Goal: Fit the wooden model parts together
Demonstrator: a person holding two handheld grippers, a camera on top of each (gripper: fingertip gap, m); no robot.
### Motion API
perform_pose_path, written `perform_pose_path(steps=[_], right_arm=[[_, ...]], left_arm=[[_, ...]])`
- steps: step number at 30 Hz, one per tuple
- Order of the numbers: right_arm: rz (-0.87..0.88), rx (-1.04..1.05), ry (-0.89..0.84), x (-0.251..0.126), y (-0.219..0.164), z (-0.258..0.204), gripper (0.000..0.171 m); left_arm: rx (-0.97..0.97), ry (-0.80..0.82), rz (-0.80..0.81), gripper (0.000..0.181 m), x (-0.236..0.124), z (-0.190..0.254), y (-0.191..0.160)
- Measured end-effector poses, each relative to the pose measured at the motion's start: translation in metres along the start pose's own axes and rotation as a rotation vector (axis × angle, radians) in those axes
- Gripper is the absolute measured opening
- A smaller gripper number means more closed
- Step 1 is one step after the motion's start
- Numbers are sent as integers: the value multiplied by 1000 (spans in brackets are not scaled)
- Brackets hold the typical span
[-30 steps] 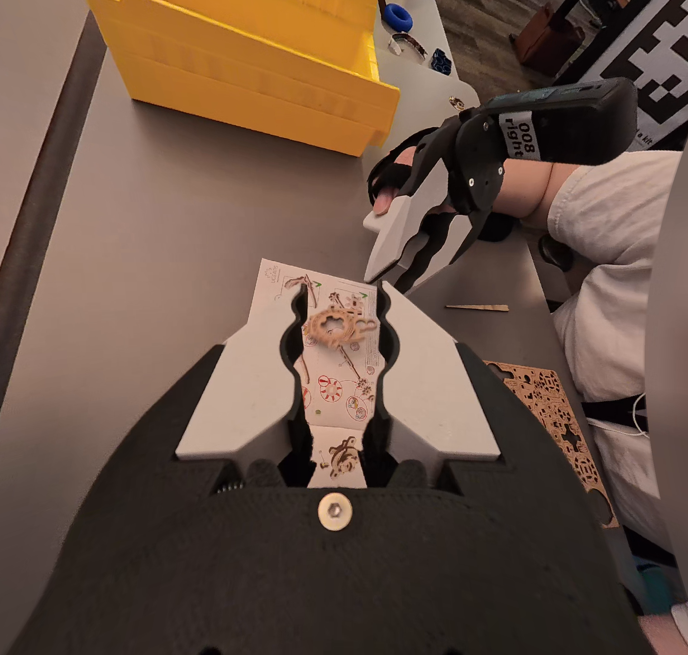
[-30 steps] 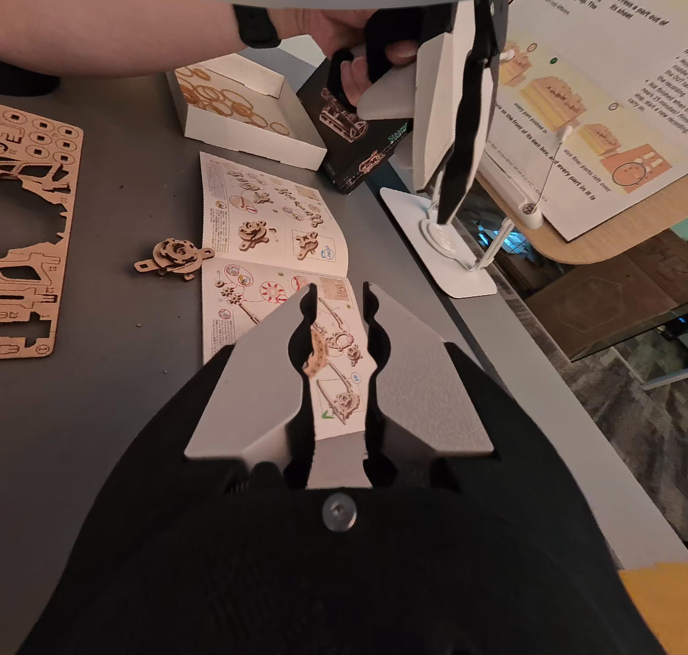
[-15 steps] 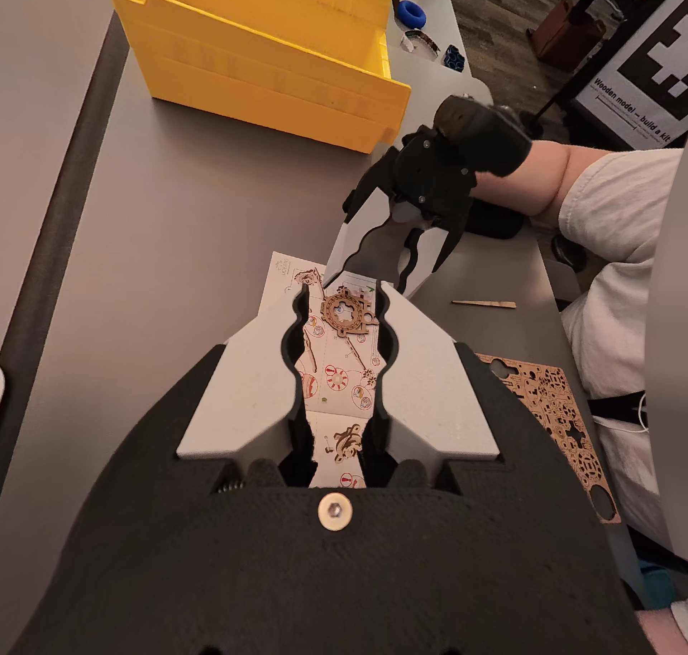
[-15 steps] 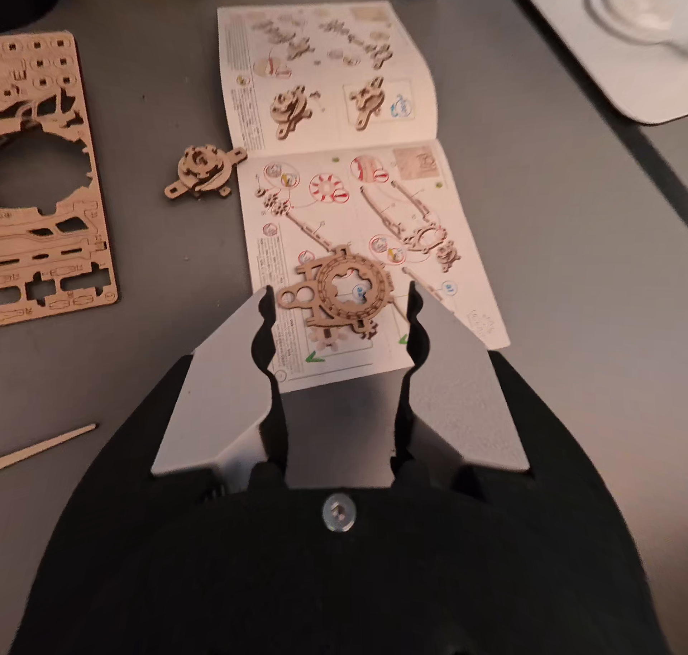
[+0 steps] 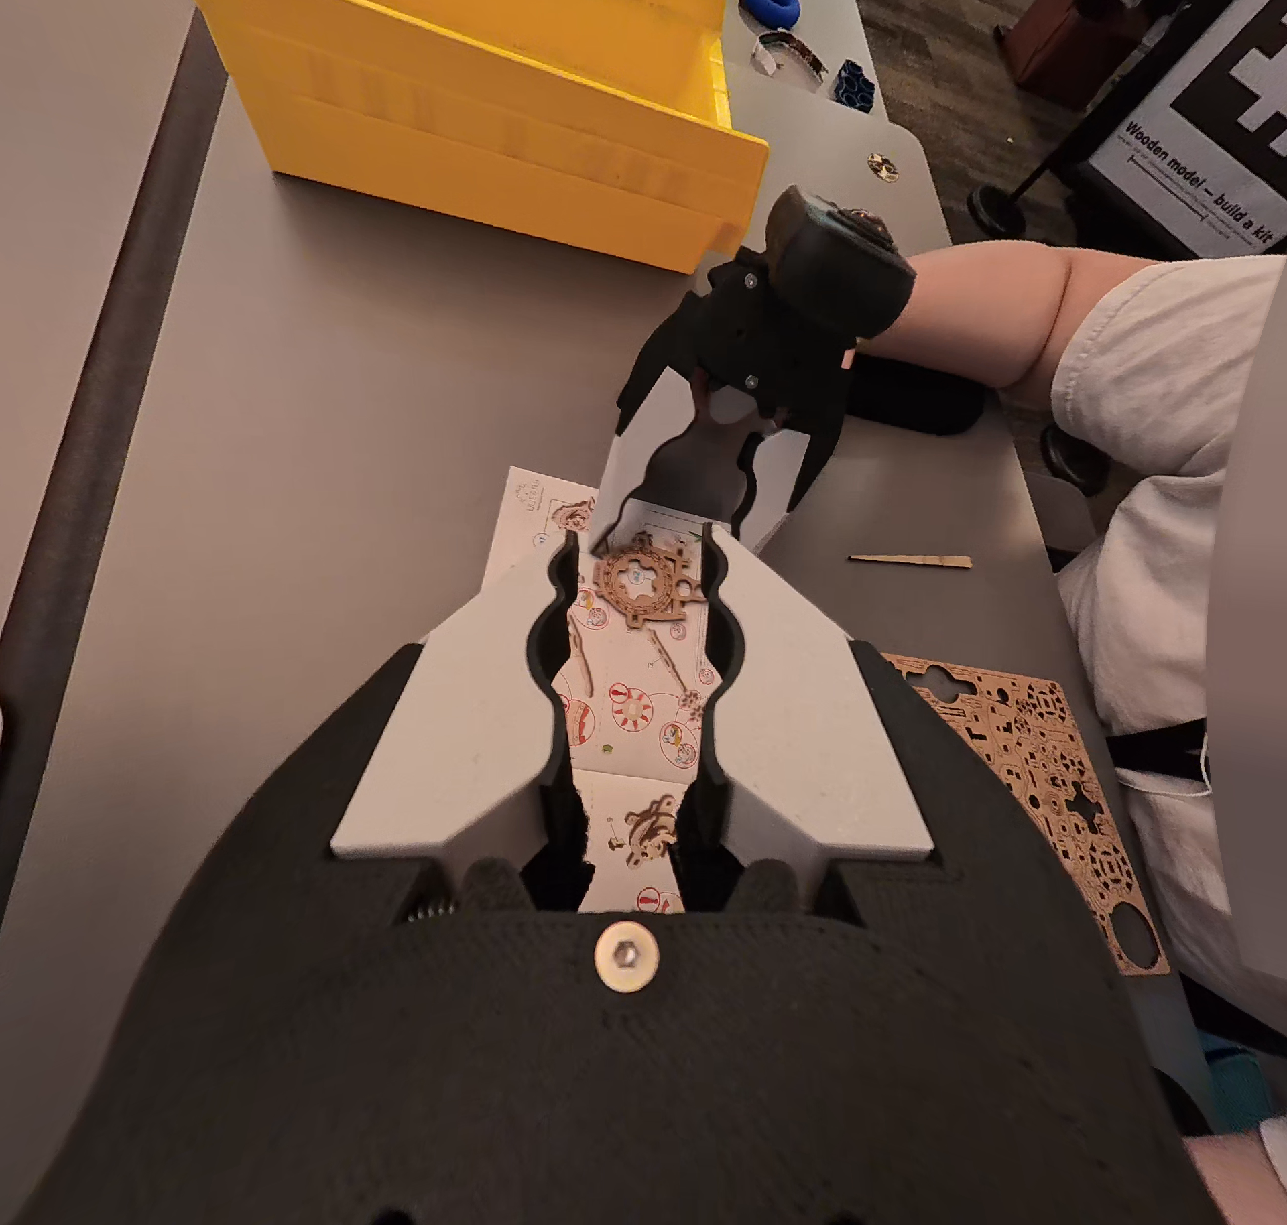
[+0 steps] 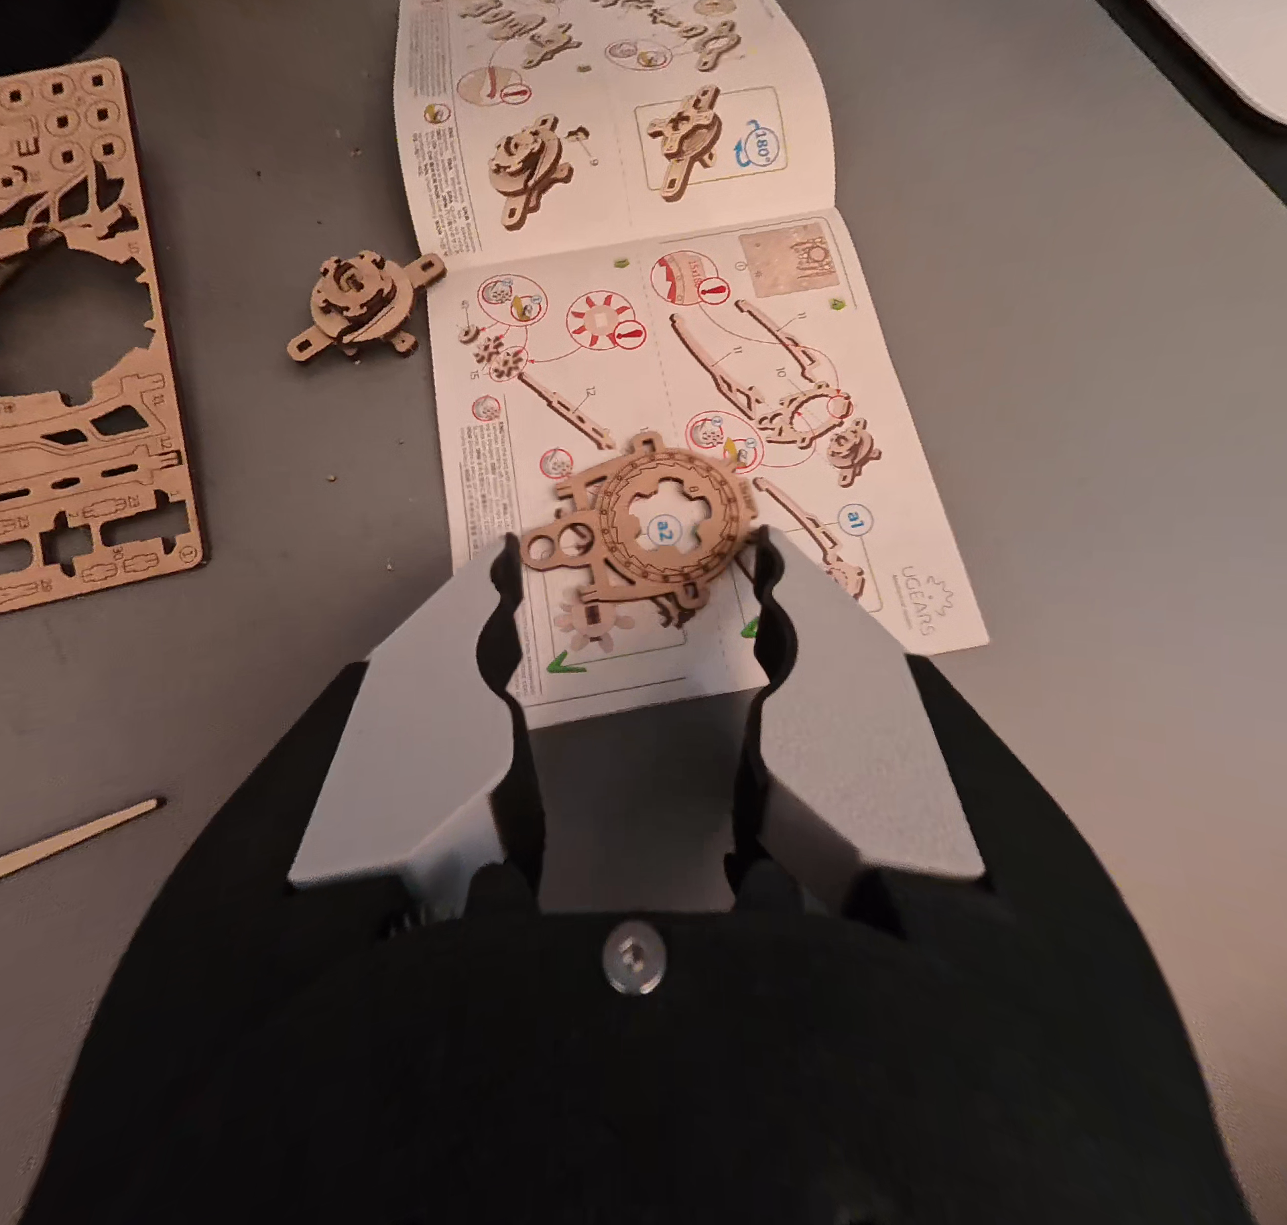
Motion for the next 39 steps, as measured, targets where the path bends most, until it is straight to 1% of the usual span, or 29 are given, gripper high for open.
perform_pose_path(steps=[5,9,12,16,18,21,25,27,28,29,34,37,39], right_arm=[[2,-42,-11,0,1,0,66],[61,-167,-85,-7,13,1,67],[135,-254,-162,-15,28,3,67],[209,-414,-323,-28,44,10,67],[264,-463,-382,-35,55,9,67],[342,-473,-408,-44,68,1,66],[371,-475,-428,-46,75,-3,66],[377,-474,-396,-43,76,-10,67],[379,-469,-386,-42,76,-13,67],[381,-468,-370,-41,77,-17,66],[407,-491,-343,-39,84,-35,67],[401,-536,-349,-37,85,-43,67],[390,-576,-371,-36,85,-45,67]], left_arm=[[-9,-2,-5,33,3,-2,-1],[-19,0,9,33,4,-6,-1],[-48,-26,27,33,6,-8,-1],[-106,-38,29,33,12,-12,-6],[-134,-30,45,31,14,-13,-9],[-200,-51,84,28,16,-9,-13],[-307,-125,179,28,15,8,-19],[-319,-112,257,30,13,13,-22],[-314,-99,306,37,12,17,-24],[-309,-82,339,39,11,21,-28],[-315,47,348,39,16,32,-60],[-313,26,461,35,18,39,-63],[-318,-18,465,31,27,44,-68]])
Point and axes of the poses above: each gripper's, where its closed fingertips meet, x out along the fingers, y out of its top, z = x × y across the jaws, the point moved 1 cm from there along -x, back along the fingers, and after that the axes turned 7 degrees about -y, right-handed, at the moved point
